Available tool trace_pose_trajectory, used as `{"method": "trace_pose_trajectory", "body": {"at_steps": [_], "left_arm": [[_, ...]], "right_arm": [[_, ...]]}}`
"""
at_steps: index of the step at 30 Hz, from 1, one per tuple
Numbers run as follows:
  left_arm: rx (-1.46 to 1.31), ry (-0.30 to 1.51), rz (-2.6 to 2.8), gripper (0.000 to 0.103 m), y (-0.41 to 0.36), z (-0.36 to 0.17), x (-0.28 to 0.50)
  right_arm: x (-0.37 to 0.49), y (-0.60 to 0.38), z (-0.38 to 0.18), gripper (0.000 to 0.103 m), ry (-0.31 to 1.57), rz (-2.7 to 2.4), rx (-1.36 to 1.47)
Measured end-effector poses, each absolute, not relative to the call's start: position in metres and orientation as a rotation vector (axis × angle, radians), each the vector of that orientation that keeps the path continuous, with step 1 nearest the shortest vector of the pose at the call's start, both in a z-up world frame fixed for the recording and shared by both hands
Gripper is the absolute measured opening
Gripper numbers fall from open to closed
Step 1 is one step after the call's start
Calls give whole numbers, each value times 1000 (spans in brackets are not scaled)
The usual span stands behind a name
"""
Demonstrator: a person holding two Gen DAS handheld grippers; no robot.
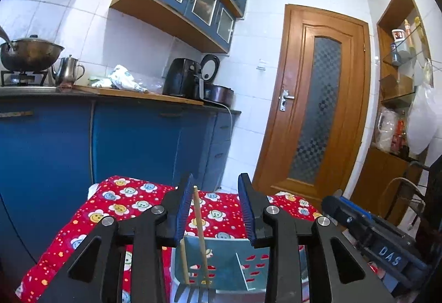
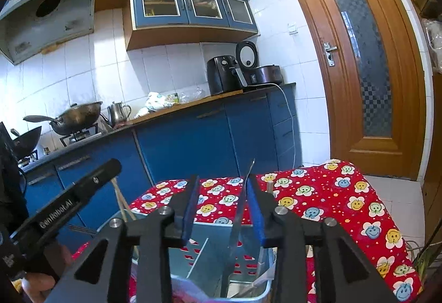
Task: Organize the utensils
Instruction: 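Lower the chopstick and knife into the box and open both tools, then withdraw both tools from the box over the remaining utensils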
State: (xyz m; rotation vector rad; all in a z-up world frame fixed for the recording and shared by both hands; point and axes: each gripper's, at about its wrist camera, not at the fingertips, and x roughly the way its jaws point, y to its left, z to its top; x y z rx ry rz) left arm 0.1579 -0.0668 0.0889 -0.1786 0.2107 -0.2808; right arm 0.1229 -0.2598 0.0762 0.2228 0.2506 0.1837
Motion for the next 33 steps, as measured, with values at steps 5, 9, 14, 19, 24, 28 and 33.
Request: {"method": "trace_pose_trajectory", "body": {"at_steps": [5,9,14,19,24,28,33], "left_arm": [[-172,224,-288,34,-63,95,148],[-178,244,-300,34,-56,99,139],[-189,262,-306,34,-46,105,125],[-179,284,-308,34,-37,111,108],[-177,311,-311,34,-29,113,92],[-173,345,-314,34,-24,112,80],[-161,389,-316,34,-20,106,67]], "right_arm": [[111,-262,87,49,229,202,253],[98,-262,95,56,207,215,266],[81,-262,103,58,195,220,276],[62,-260,109,58,209,216,284],[38,-258,109,58,232,213,286],[21,-255,105,58,257,215,291],[3,-254,97,58,301,205,287]]}}
